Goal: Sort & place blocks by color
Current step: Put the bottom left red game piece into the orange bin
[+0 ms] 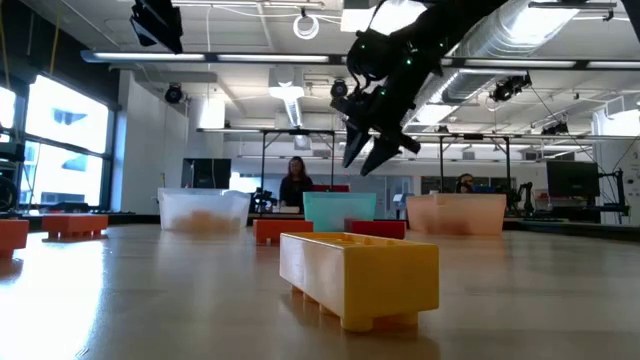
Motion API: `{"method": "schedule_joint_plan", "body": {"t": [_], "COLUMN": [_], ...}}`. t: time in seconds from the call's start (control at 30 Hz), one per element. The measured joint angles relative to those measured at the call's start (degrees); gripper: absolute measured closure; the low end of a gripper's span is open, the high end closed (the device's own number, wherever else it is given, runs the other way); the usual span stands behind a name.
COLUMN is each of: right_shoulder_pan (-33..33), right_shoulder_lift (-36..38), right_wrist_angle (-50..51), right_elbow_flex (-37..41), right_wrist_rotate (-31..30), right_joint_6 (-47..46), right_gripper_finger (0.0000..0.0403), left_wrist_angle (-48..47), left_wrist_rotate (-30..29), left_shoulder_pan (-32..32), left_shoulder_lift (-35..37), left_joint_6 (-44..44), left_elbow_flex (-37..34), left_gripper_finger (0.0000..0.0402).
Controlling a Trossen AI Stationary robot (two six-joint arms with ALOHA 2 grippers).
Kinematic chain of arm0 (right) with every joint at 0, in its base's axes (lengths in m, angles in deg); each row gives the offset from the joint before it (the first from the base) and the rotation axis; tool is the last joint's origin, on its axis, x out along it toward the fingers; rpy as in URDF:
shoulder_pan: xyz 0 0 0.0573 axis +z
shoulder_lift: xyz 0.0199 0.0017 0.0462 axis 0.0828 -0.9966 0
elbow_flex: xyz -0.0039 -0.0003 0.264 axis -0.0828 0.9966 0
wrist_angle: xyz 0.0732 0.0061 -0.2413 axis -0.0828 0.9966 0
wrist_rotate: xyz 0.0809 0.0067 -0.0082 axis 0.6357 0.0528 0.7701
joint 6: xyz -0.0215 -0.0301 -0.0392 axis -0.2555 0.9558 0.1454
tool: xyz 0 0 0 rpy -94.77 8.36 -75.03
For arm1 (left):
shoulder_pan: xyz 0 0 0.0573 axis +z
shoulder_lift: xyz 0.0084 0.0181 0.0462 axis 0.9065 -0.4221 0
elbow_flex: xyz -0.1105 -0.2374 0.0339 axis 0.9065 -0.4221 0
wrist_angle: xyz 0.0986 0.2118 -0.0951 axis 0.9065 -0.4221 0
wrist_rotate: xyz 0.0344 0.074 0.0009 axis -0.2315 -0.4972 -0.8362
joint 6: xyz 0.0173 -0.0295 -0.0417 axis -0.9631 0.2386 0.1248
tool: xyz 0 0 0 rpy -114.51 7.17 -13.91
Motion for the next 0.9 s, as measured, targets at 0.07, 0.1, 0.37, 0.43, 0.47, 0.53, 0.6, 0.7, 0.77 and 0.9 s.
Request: {"method": "schedule_joint_plan", "body": {"t": [0.07, 0.1, 0.37, 0.43, 0.47, 0.53, 0.6, 0.7, 0.77, 0.9], "right_shoulder_pan": [0.95, 1.47, 5.86, 6.98, 7.46, 8.44, 9.44, 10.85, 11.82, 13.79], "right_shoulder_lift": [0.00, 0.00, 0.00, 0.04, 0.04, 0.04, 0.04, 0.04, 0.04, 0.04], "right_wrist_angle": [1.48, 2.46, 10.12, 10.60, 10.99, 11.87, 12.01, 12.32, 12.37, 12.93], "right_elbow_flex": [-1.97, -2.97, -10.34, -11.65, -12.15, -13.13, -13.88, -14.13, -14.13, -14.13], "right_wrist_rotate": [-1.11, -2.04, -7.72, -8.21, -8.26, -8.27, -8.39, -8.48, -8.71, -9.88], "right_joint_6": [0.72, 0.95, 0.96, 0.41, -0.37, -1.43, -2.36, -3.71, -3.83, -5.88], "right_gripper_finger": [0.0207, 0.0207, 0.0206, 0.0206, 0.0206, 0.0206, 0.0206, 0.0206, 0.0206, 0.0206], "left_wrist_angle": [-0.95, -1.11, -5.24, -6.28, -6.62, -6.66, -6.68, -6.87, -6.85, -6.85], "left_wrist_rotate": [-0.03, -0.02, -0.06, -0.13, -0.21, -0.20, -0.17, 0.92, 2.04, 3.14], "left_shoulder_pan": [-1.32, -2.03, -7.91, -9.81, -10.75, -12.63, -14.83, -18.54, -20.88, -25.26], "left_shoulder_lift": [-0.02, -0.01, -0.01, -0.01, 0.00, -0.02, -0.02, 0.00, -0.01, -0.01], "left_joint_6": [0.11, 0.39, 4.41, 5.52, 5.79, 5.92, 6.12, 6.18, 7.28, 10.85], "left_elbow_flex": [0.00, 0.00, 0.00, 0.00, 0.00, 0.00, 0.00, 0.00, 0.00, 0.00], "left_gripper_finger": [0.0190, 0.0190, 0.0190, 0.0190, 0.0190, 0.0190, 0.0190, 0.0190, 0.0190, 0.0190]}}
